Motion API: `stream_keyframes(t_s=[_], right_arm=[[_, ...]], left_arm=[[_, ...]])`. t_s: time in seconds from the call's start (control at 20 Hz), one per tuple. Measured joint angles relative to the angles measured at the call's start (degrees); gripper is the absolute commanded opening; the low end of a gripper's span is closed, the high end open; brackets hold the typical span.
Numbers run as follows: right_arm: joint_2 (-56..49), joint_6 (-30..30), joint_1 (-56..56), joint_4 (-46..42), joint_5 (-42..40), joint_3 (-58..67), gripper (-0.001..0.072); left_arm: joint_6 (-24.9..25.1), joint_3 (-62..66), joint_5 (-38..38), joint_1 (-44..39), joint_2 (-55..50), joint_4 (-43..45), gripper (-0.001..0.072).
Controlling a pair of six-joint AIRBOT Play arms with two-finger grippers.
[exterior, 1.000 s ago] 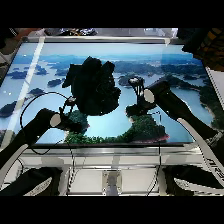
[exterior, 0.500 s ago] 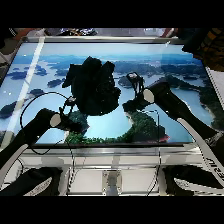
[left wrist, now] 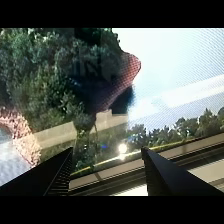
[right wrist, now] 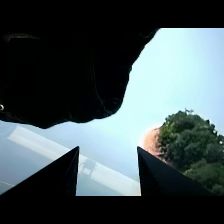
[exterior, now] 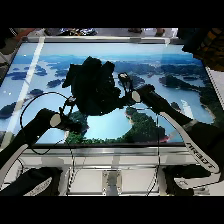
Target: Fold the clothes and pants, and hang the long-sleeved shirts on hangers.
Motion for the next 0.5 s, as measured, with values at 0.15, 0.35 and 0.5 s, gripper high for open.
stream_keyframes(t_s=[0.15, 0.35, 0.5], right_arm=[[-4.28, -1.77, -0.04, 1.68, -0.90, 4.24, 0.0399], [-9.44, -2.64, -0.17, 2.62, -1.20, 10.40, 0.0399], [-12.68, -2.91, -0.24, 3.15, -0.72, 13.88, 0.0399]], left_arm=[[0.00, 0.00, 0.02, 0.02, 0.00, 0.00, 0.0462], [0.00, 0.00, 0.13, 0.02, 0.00, 0.09, 0.0462], [0.00, 0.00, 0.20, 0.02, 0.00, 0.24, 0.0462]])
